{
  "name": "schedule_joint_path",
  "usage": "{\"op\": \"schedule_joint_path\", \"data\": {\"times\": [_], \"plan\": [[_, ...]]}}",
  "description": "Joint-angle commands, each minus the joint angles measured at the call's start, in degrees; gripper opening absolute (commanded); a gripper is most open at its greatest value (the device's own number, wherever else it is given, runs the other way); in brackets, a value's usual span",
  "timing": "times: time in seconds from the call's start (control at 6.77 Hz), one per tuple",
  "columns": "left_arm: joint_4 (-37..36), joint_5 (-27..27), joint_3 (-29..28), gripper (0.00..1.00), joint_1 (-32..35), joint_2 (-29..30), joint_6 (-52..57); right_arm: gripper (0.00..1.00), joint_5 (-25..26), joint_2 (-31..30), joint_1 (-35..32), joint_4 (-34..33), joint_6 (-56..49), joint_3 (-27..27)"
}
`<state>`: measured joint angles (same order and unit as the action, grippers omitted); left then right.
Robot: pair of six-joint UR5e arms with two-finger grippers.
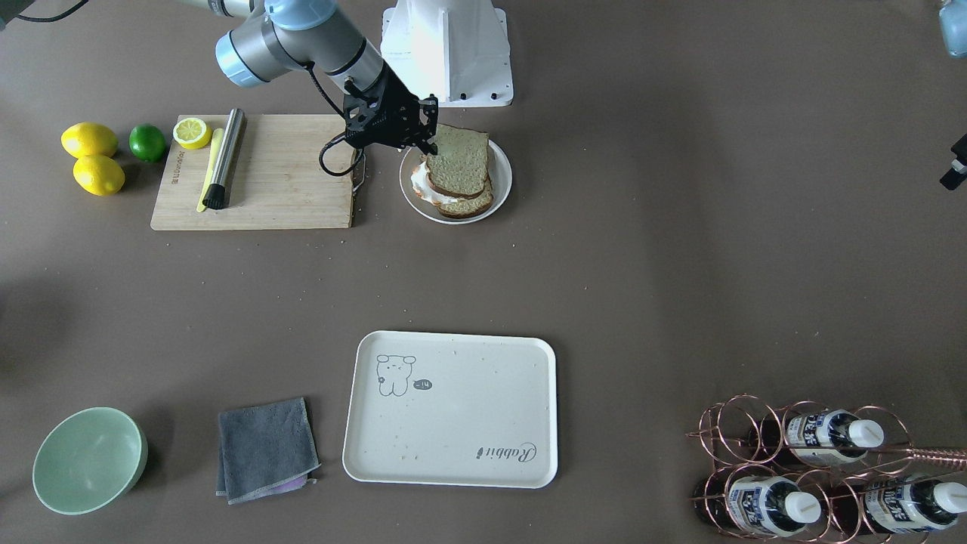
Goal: Make sandwich and place on tray
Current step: 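Carry the bread slice over the egg and lower it onto the plate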
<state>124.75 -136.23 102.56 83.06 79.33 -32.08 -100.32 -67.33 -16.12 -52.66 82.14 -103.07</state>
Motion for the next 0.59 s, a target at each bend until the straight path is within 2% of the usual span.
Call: {"op": "schedule_joint_path", "data": {"times": [0.0,0.15,0.3,0.44], "plan": [[0.8,0.0,-0.2,0.99,0.0,-0.1,-0.1,0.0,0.3,0.0,0.0,0.0,0.0,0.7],[0.8,0.0,-0.2,0.99,0.0,-0.1,-0.1,0.23,0.1,0.0,-0.3,0.1,0.0,0.5],[0.8,-0.1,-0.3,0.99,0.0,-0.1,-0.1,0.38,-0.3,-0.1,-1.3,0.0,0.3,0.2],[0.9,-0.2,-0.4,0.99,0.0,-0.1,-0.1,0.45,-0.4,-0.1,-2.4,-0.1,0.4,0.2]]}}
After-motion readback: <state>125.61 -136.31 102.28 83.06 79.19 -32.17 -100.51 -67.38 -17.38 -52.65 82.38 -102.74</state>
